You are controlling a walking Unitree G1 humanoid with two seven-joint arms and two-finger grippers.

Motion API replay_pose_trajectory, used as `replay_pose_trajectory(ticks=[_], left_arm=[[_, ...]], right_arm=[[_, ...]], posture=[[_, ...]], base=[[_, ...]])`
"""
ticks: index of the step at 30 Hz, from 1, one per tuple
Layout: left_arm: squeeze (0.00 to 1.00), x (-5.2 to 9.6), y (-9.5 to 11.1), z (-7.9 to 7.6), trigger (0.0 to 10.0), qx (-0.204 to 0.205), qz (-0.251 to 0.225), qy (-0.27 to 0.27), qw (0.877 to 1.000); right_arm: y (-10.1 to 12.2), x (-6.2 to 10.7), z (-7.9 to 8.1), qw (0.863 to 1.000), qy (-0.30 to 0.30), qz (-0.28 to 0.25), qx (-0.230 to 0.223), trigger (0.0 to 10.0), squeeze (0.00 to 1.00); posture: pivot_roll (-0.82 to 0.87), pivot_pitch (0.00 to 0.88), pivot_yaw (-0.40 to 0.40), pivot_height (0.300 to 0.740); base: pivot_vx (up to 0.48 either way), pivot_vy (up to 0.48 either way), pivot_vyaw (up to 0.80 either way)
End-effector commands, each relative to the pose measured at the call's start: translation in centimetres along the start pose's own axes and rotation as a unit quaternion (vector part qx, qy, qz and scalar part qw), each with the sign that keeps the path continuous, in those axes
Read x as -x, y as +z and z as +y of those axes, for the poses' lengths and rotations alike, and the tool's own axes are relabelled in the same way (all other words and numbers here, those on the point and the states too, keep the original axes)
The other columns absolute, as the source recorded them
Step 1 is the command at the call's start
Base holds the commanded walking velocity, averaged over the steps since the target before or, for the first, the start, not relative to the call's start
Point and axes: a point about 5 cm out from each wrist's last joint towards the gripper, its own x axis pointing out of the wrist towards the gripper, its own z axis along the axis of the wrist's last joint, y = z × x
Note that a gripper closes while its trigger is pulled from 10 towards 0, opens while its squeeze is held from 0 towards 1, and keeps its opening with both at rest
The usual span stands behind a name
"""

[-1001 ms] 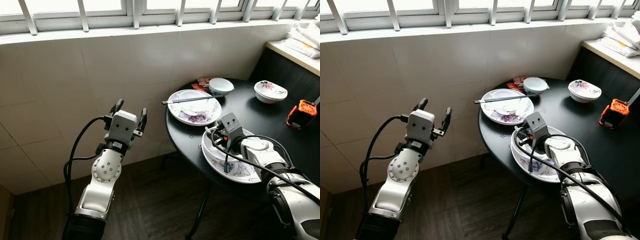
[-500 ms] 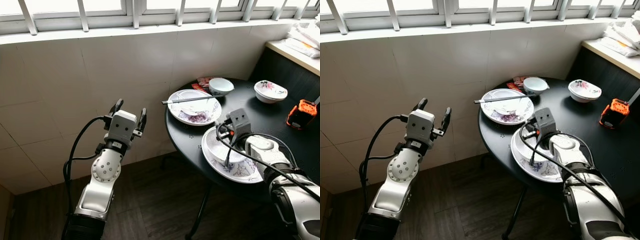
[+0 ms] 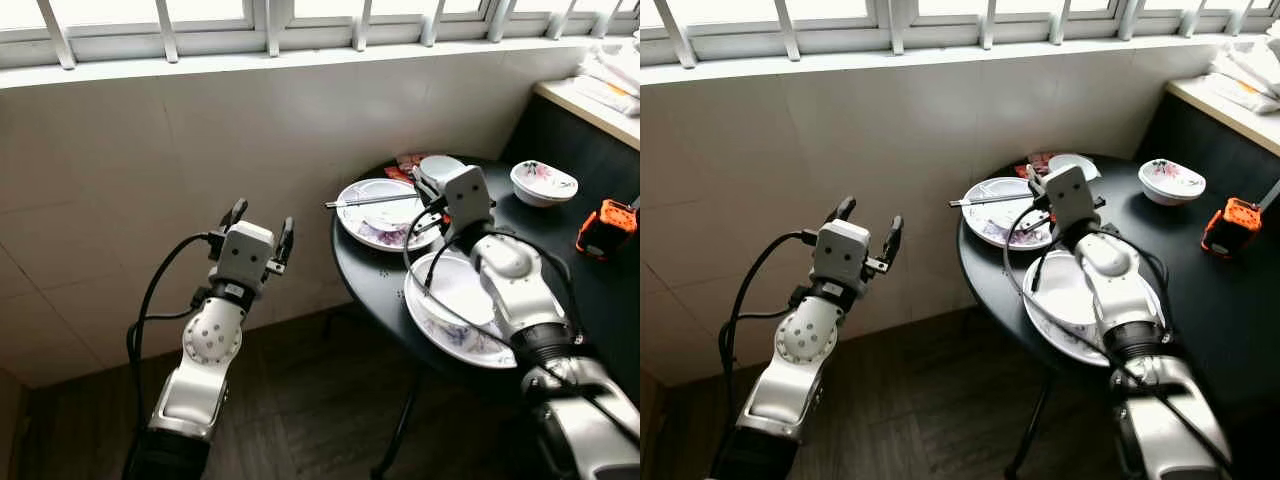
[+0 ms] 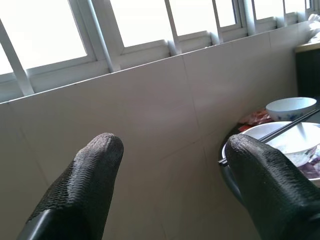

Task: Kitchen organization

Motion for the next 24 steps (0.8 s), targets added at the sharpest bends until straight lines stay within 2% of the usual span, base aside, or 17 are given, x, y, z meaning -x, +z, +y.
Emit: replay_pose_trajectory(ticks=[1, 3, 6, 10, 11, 13, 16, 24], left_arm=[[0.0, 0.1, 0.0, -0.2, 10.0, 0.002, 0.001, -0.004, 1.0], [0.0, 0.2, -0.1, 0.0, 10.0, 0.002, 0.003, -0.002, 1.0], [0.0, 0.1, -0.1, -0.1, 10.0, 0.002, 0.003, -0.001, 1.0], [0.0, 0.0, -0.1, -0.2, 10.0, 0.003, 0.002, -0.003, 1.0], [0.0, 0.0, -0.1, -0.2, 10.0, 0.003, 0.002, -0.003, 1.0], [0.0, -0.1, -0.1, -0.1, 10.0, 0.003, 0.002, -0.002, 1.0], [0.0, -0.1, -0.1, -0.1, 10.0, 0.002, 0.002, -0.001, 1.0], [0.0, -0.1, -0.1, 0.5, 10.0, -0.004, 0.001, 0.008, 1.0]], right_arm=[[0.7, 0.2, 0.2, 1.0, -0.01, -0.011, -0.001, 0.0, 0.0], [0.9, 0.6, 0.6, 0.999, -0.018, -0.026, -0.013, 0.0, 0.0], [1.1, 1.4, 1.5, 0.999, -0.022, -0.039, 0.029, 0.0, 0.0], [1.7, 1.9, 2.4, 0.997, -0.021, -0.055, 0.056, 0.0, 0.0], [1.9, 2.3, 2.8, 0.994, -0.021, -0.062, 0.088, 0.0, 0.0], [2.2, 2.6, 3.3, 0.992, -0.017, -0.065, 0.103, 0.0, 0.0], [2.3, 2.9, 3.6, 0.992, -0.02, -0.066, 0.101, 0.0, 0.0], [2.6, 3.9, 5.8, 0.99, -0.005, -0.076, 0.12, 0.0, 0.0]], posture=[[0.08, 0.0, -0.079, 0.74], [0.08, 0.0, -0.079, 0.74], [0.07, 0.0, -0.076, 0.74], [0.06, 0.0, -0.073, 0.74], [0.06, 0.0, -0.072, 0.74], [0.06, 0.0, -0.071, 0.74], [0.06, 0.0, -0.072, 0.74], [0.07, 0.0, -0.073, 0.74]], base=[[0.0, 0.0, 0.0], [0.0, 0.0, 0.0], [0.0, 0.0, 0.53], [0.0, 0.0, 0.8], [0.0, 0.0, 0.8], [0.0, 0.0, 0.8], [0.0, 0.0, 0.8], [0.0, 0.0, 0.8]])
